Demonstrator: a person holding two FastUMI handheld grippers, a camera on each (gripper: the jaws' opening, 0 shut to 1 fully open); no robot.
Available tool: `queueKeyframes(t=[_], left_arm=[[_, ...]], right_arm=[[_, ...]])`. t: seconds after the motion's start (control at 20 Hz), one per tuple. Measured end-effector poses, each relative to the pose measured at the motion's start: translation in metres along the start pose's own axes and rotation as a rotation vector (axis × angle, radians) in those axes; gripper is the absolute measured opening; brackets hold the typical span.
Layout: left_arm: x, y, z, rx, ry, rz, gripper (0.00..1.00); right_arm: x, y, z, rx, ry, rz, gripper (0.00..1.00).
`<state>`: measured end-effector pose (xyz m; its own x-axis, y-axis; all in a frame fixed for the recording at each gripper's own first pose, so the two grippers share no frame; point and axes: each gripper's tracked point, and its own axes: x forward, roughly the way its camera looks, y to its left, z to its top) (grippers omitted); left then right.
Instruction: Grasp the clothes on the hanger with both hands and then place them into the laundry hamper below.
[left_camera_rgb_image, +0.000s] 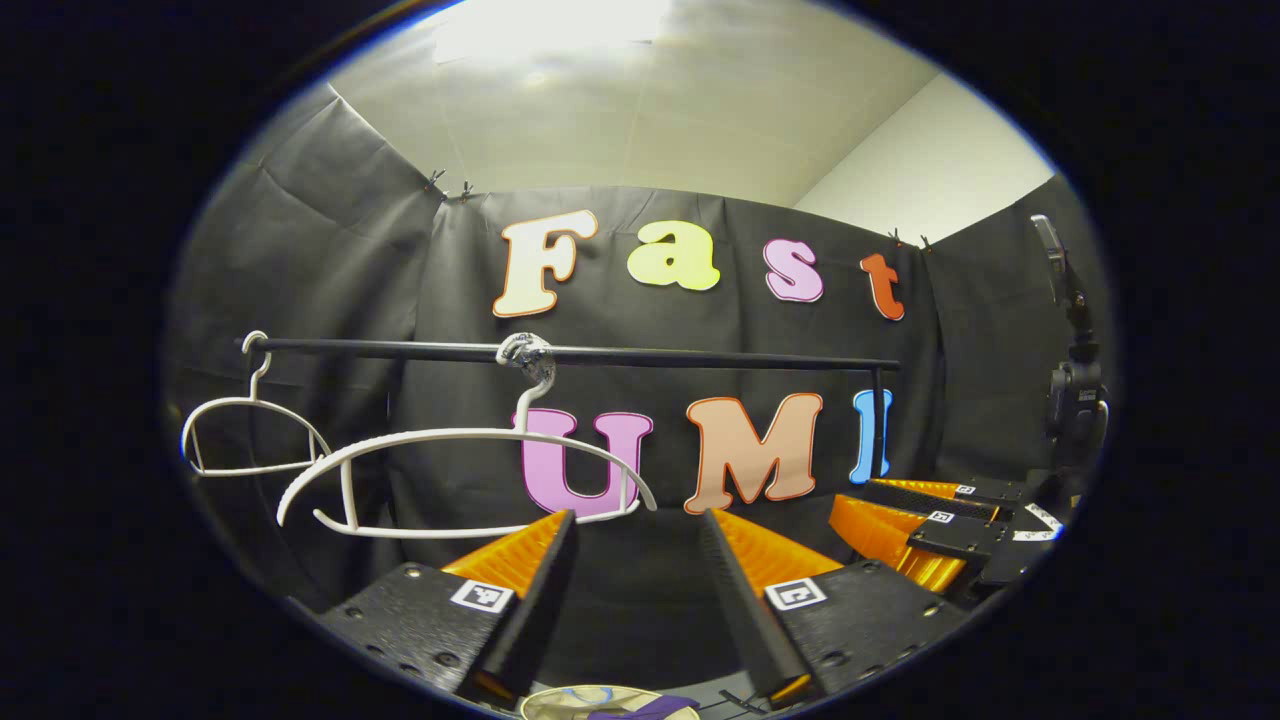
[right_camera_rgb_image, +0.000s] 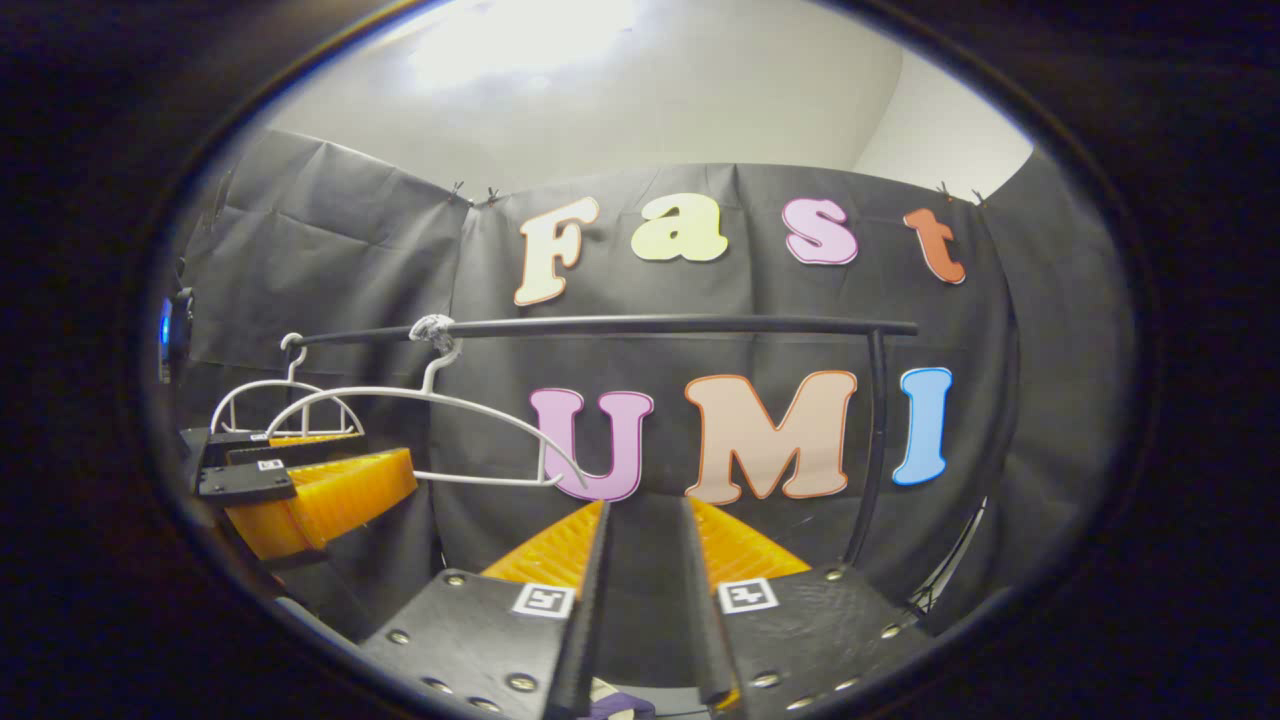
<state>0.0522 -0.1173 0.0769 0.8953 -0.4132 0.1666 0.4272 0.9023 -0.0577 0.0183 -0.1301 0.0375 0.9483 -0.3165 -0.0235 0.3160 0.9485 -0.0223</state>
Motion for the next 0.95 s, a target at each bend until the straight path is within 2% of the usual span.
queueKeyframes(t=[0.1, 0.3, 0.35, 0.95], left_arm=[[-0.003, -0.002, 0.000, -0.001, 0.001, 0.004, 0.99], [-0.008, -0.002, 0.003, 0.008, -0.005, 0.023, 0.98], [-0.009, -0.002, 0.004, 0.013, -0.008, 0.027, 0.98], [-0.021, -0.016, 0.012, 0.012, -0.010, 0.029, 0.97]], right_arm=[[-0.004, -0.002, 0.004, -0.001, -0.013, -0.002, 0.56], [-0.012, -0.007, 0.014, -0.009, -0.040, -0.014, 0.96], [-0.014, -0.007, 0.015, -0.009, -0.042, -0.016, 0.99], [-0.029, -0.017, 0.021, -0.007, -0.050, -0.033, 0.99]])
